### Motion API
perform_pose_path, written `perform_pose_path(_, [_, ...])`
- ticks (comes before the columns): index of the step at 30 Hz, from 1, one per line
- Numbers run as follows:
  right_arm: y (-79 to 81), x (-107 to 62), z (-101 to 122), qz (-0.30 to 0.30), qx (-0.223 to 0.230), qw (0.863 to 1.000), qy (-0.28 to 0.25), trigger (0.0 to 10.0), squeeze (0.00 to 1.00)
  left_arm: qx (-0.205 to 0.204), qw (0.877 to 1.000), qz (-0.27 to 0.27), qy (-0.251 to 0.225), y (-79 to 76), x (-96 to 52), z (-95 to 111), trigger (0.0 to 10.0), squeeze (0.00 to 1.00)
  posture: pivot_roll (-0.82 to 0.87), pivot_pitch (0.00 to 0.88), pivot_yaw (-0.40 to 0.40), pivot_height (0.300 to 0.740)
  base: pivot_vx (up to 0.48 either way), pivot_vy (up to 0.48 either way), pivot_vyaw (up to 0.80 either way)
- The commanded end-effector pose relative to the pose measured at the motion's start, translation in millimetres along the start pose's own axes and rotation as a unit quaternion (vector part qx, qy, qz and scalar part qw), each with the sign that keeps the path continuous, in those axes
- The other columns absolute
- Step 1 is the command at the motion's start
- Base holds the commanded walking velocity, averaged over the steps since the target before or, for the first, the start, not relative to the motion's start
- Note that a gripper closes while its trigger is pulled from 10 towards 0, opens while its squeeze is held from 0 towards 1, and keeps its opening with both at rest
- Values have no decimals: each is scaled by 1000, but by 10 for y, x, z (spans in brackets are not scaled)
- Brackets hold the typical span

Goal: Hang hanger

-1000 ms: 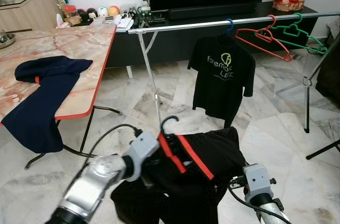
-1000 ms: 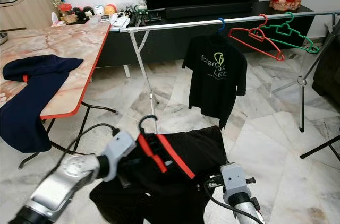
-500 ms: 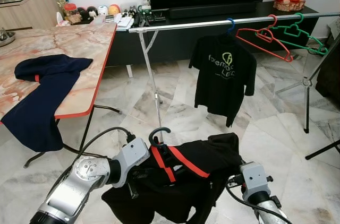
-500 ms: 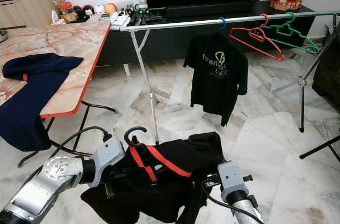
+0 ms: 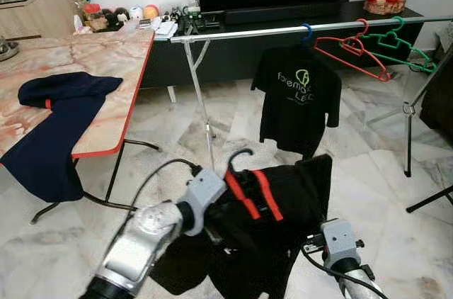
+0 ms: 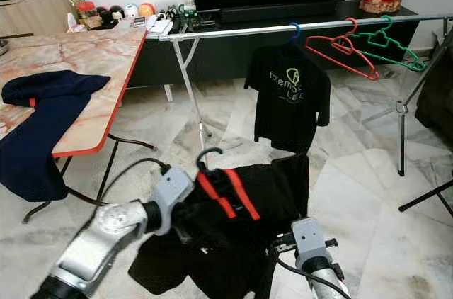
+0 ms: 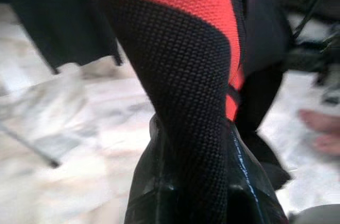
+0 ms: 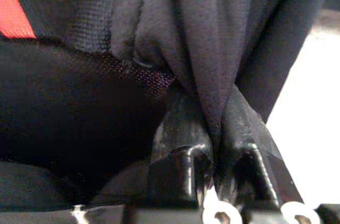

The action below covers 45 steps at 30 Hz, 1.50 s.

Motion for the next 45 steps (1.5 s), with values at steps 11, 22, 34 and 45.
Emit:
perform_pose_path(11, [75,-4,-46,10,19,1000,16,0,0,48,974,203,88,438,32,-137,10000,0,-9,58,54,740,0,0,0])
perform_pose_path(22, [-43,-19,-59,-7,15,1000,18,0,0,147,974,129,112,340,-71,-319,10000,0,-8,60,55,740,0,0,0])
perform_pose_path(34, [-224,-23,-68,-28,7,999,26,0,0,177,978,26,112,369,-415,-396,10000,0,-2,58,52,740,0,0,0])
perform_pose_path(45, [-201,-42,-109,-19,6,999,35,0,0,101,992,66,45,291,-189,-227,10000,0,-5,56,53,740,0,0,0])
Point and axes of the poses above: a point about 5 cm out from each wrist's last joint towards the gripper, its own x axis pointing out of the wrist towards the gripper, its own z axis along the axis of the wrist's last joint, y = z × x, the point moved 1 cm from there along x, pointing out of the wrist towards the gripper, and after that the axes turned 2 degrees about -x, right-handed, at the moved point
